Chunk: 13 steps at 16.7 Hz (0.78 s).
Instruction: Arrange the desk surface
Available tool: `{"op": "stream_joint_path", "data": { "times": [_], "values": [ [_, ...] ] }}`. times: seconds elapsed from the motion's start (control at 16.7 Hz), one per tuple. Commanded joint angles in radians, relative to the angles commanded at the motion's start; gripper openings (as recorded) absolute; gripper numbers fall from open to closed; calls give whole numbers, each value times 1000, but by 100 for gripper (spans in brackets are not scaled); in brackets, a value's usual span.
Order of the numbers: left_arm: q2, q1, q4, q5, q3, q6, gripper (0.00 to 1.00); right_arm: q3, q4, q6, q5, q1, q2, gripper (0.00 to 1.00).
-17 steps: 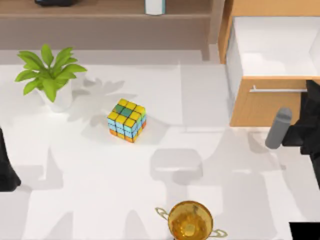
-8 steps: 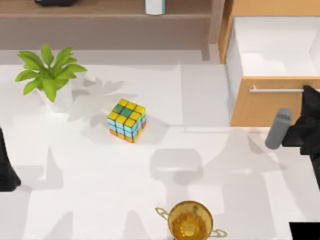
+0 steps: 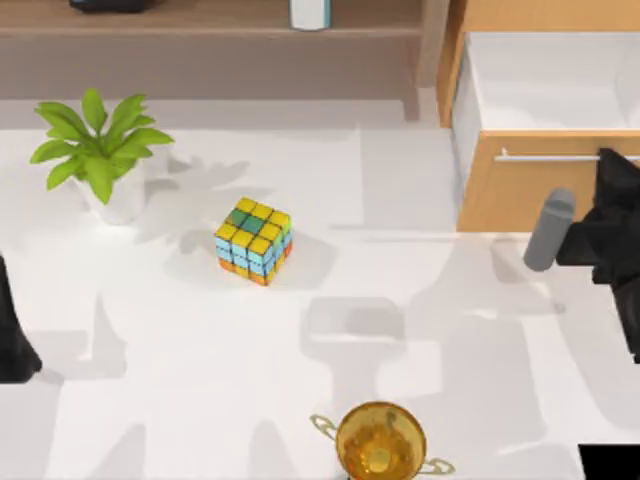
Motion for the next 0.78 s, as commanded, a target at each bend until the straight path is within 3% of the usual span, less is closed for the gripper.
{"op": "stream_joint_path", "data": {
  "times": [0.3, 0.78],
  "values": [
    [0, 0, 0, 0, 0, 0, 100, 124, -89, 0, -37, -34, 41, 0],
    [0, 0, 0, 0, 0, 0, 100, 151, -108, 3, -42, -37, 50, 0]
  ]
}}
